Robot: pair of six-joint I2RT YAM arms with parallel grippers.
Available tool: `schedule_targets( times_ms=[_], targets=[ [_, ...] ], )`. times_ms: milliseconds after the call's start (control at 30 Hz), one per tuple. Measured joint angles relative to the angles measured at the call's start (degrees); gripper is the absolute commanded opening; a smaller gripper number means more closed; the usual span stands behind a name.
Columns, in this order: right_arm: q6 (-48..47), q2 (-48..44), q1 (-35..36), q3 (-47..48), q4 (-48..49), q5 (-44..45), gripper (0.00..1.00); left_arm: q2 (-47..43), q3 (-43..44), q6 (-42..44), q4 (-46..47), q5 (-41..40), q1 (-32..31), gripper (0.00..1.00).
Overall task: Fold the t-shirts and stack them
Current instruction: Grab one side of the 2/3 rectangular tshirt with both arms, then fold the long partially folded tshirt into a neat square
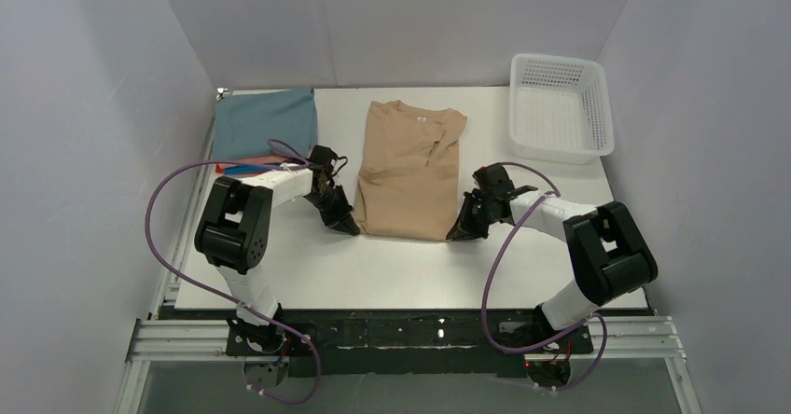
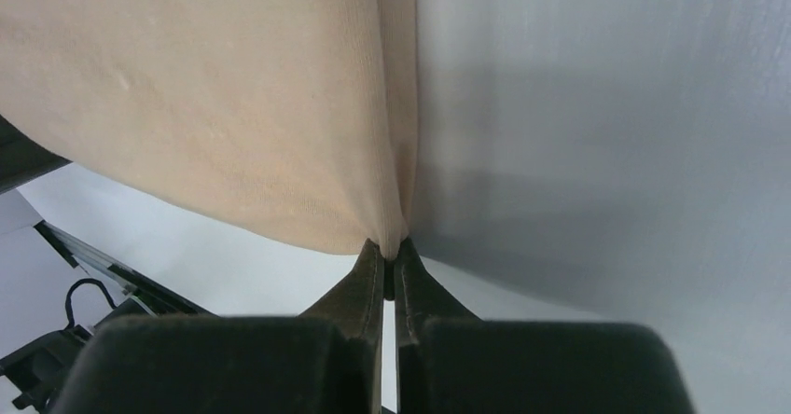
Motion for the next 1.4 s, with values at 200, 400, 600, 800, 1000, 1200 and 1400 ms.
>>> schedule_targets(
  times_ms=[200,400,600,800,1000,1200,1400],
  targets=[
    [-0.6,-1.7,0.2,0.2,-3.2,0.8,0.01,-4.8,-3.3,0.1,-1.0,-6.9,-0.2,0.00],
    [-1.6,-3.3,0.7,0.0,-6.0,-1.1,0.01,-8.9,-7.8,0.0,-1.3,-7.9,-0.3,0.00],
    [-1.6,-4.5,0.9,-2.0,-6.5,-4.0,0.01,-13.3,-13.0,-0.7,-0.1,-6.2,-0.4,0.00],
    [-0.8,-12.9,4.5,-4.9,-10.1,-6.1,0.01,-25.3,-21.4,-3.0,-1.7,-6.9,-2.3,0.00],
    [1.3,-24.7,9.0,-6.1,-18.7,-9.3,0.01,-46.2,-25.1,-6.2,-11.4,-10.2,-7.3,0.00],
    [2.4,-35.9,12.1,-4.9,-28.2,-16.0,0.01,-62.9,-22.3,-8.8,-23.7,-10.5,-11.3,0.00],
    [3.0,-40.5,12.3,-2.3,-33.2,-21.6,0.01,-68.5,-15.6,-8.8,-29.3,-10.0,-11.9,0.00]
  ],
)
